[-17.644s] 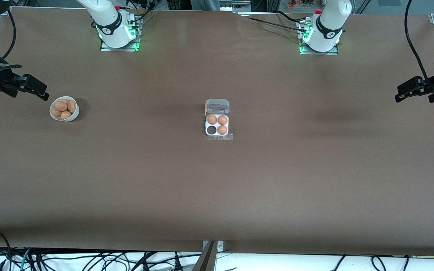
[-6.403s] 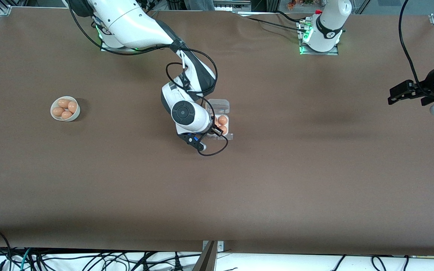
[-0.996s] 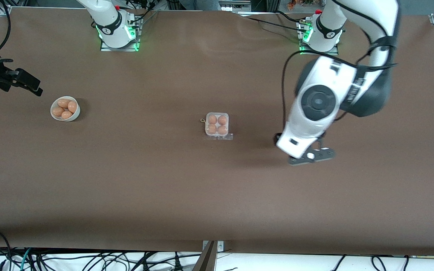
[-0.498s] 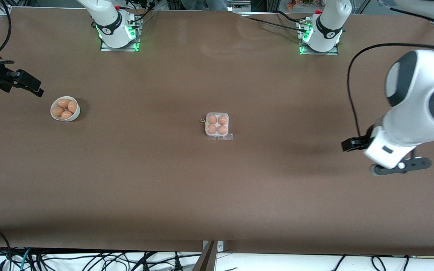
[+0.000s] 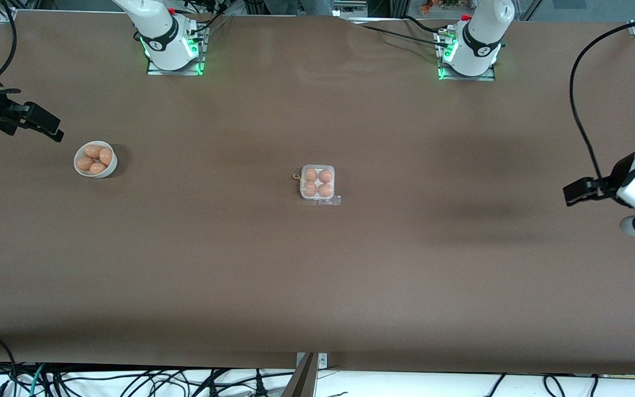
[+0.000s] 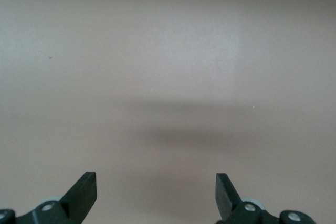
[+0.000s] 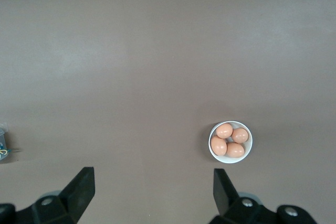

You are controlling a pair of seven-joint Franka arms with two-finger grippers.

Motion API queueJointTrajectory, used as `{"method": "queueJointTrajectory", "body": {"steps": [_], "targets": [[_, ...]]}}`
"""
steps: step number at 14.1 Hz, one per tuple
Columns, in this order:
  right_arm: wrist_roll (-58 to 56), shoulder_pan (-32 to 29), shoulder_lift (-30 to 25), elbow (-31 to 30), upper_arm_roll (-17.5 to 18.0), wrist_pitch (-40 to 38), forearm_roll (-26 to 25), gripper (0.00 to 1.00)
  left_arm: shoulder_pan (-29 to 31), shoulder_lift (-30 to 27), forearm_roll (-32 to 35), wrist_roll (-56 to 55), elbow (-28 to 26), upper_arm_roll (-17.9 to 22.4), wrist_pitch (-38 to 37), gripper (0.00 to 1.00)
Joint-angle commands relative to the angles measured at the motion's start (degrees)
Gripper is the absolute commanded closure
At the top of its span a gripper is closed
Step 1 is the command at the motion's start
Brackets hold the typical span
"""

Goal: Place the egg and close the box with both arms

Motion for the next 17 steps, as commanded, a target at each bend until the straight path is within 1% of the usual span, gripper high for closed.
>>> {"method": "queueJointTrajectory", "body": {"steps": [1, 2, 3, 5, 6, 8, 13, 17], "targets": [[0.05, -0.62, -0.17, 0.47, 0.58, -0.57, 0.13, 0.00, 0.30, -8.30, -2.04, 1.30, -11.47, -0.34, 3.52, 0.00], [0.05, -0.62, -0.17, 0.47, 0.58, -0.57, 0.13, 0.00, 1.08, -9.19, -2.31, 1.30, -13.23, -0.42, 5.09, 0.00], [0.05, -0.62, -0.17, 0.47, 0.58, -0.57, 0.13, 0.00, 1.96, -9.72, -3.97, 1.30, -14.21, -0.68, 5.72, 0.00], [0.05, -0.62, -0.17, 0.47, 0.58, -0.57, 0.13, 0.00, 3.37, -9.81, -7.84, 1.48, -14.39, -0.69, 6.07, 0.00], [0.05, -0.62, -0.17, 0.47, 0.58, -0.57, 0.13, 0.00, 3.46, -10.42, -8.29, 1.91, -15.44, -0.69, 7.03, 0.00], [0.05, -0.62, -0.17, 0.39, 0.58, -0.57, 0.13, 0.00, 3.29, -13.32, -8.38, 2.71, -20.00, -0.69, 9.93, 0.00], [0.05, -0.62, -0.17, 0.47, 0.58, -0.57, 0.13, 0.00, 3.20, -16.13, -8.47, 2.45, -20.11, -0.77, 9.33, 0.00], [0.05, -0.62, -0.17, 0.39, 0.58, -0.57, 0.22, 0.00, 3.20, -17.28, -8.38, 2.44, -20.11, -0.95, 8.63, 0.00]]}}
